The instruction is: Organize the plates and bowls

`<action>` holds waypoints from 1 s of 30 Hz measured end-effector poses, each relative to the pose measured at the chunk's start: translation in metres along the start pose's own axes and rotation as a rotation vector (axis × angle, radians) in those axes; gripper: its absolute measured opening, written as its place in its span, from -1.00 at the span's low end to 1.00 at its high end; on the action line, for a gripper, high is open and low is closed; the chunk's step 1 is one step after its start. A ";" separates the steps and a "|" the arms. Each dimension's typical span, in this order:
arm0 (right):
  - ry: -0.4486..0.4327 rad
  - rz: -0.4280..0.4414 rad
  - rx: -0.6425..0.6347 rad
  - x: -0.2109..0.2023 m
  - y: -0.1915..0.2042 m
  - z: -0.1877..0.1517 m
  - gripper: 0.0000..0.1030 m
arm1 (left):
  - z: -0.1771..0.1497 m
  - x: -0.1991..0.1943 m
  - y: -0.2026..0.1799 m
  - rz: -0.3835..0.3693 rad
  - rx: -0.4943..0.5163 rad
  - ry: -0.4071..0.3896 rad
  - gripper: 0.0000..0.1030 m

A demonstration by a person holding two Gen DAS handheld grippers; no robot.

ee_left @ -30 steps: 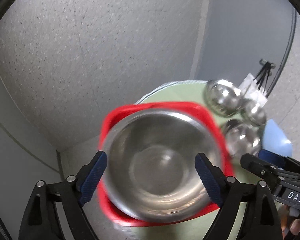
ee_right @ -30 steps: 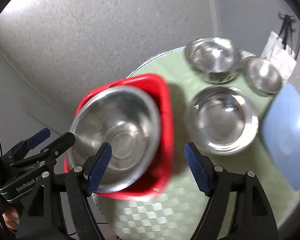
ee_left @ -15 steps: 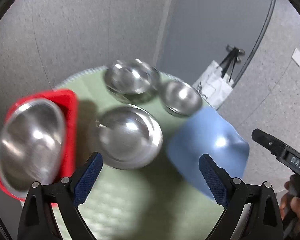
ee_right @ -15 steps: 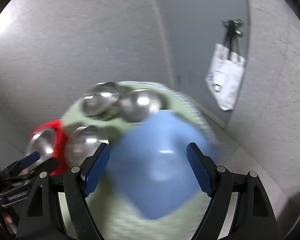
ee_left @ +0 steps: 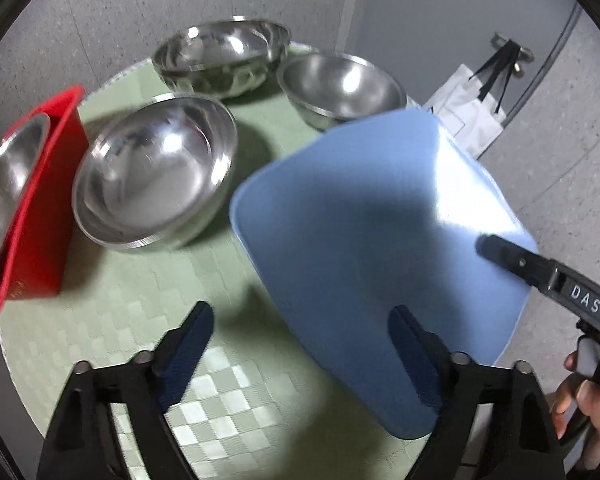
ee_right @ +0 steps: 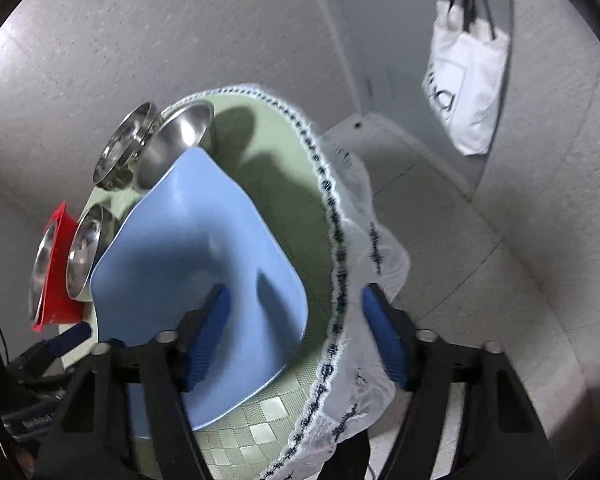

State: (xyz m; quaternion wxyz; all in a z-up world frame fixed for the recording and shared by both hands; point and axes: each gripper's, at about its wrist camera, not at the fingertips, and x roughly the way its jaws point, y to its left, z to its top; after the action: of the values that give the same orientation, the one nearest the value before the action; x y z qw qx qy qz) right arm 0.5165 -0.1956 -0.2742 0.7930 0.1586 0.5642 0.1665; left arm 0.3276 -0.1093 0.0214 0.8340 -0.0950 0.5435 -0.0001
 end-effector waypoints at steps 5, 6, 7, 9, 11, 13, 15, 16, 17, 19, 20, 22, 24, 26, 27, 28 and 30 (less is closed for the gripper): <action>0.030 0.110 0.008 0.010 -0.008 -0.004 -0.70 | -0.001 0.004 -0.008 -0.064 -0.013 0.040 -0.09; 0.034 0.117 0.008 0.010 -0.008 -0.004 -0.71 | -0.005 -0.001 -0.009 -0.080 -0.010 0.037 -0.32; 0.038 0.125 0.006 0.009 -0.008 -0.004 -0.72 | -0.008 -0.007 -0.011 -0.093 0.003 0.034 -0.41; 0.039 0.132 0.000 0.005 -0.005 -0.009 -0.75 | -0.014 -0.020 -0.005 -0.122 0.056 0.010 -0.45; 0.032 0.126 -0.014 0.002 -0.009 -0.006 -0.76 | -0.010 -0.018 -0.003 -0.138 0.064 -0.008 -0.53; 0.020 0.124 -0.009 -0.003 -0.009 -0.006 -0.76 | 0.001 -0.014 0.006 -0.163 0.068 -0.012 -0.57; -0.006 0.117 -0.010 -0.013 -0.009 -0.005 -0.75 | -0.001 -0.028 0.003 -0.191 0.089 -0.035 -0.57; -0.017 0.116 -0.010 -0.015 -0.013 -0.002 -0.75 | 0.006 -0.021 0.008 -0.197 0.098 -0.044 -0.57; -0.030 0.109 -0.012 -0.021 -0.011 -0.002 -0.75 | 0.006 -0.029 0.006 -0.209 0.111 -0.060 -0.57; -0.069 0.096 -0.015 -0.036 -0.001 -0.004 -0.75 | 0.007 -0.038 0.003 -0.234 0.132 -0.087 -0.58; -0.086 0.090 -0.018 -0.044 0.006 -0.005 -0.75 | 0.002 -0.057 0.010 -0.252 0.138 -0.107 -0.58; -0.126 0.083 -0.025 -0.059 0.023 -0.007 -0.75 | 0.011 -0.065 0.026 -0.283 0.144 -0.133 -0.58; -0.161 0.073 -0.036 -0.071 0.044 -0.007 -0.74 | 0.009 -0.094 0.045 -0.306 0.147 -0.160 -0.57; -0.190 0.069 -0.049 -0.078 0.070 -0.008 -0.74 | 0.019 -0.112 0.072 -0.315 0.138 -0.185 -0.57; -0.205 0.068 -0.066 -0.079 0.088 -0.008 -0.74 | 0.029 -0.108 0.084 -0.317 0.132 -0.193 -0.57; -0.214 0.069 -0.073 -0.078 0.101 -0.008 -0.74 | 0.028 -0.120 0.099 -0.313 0.127 -0.202 -0.57; -0.228 0.083 -0.090 -0.073 0.133 -0.007 -0.74 | 0.031 -0.136 0.132 -0.301 0.108 -0.225 -0.58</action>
State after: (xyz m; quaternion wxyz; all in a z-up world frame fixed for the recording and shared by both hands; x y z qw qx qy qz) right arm 0.4759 -0.1080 -0.1567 0.8508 0.1639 0.4552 0.2051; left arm 0.2869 0.0396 0.1357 0.8840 -0.1298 0.4258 -0.1431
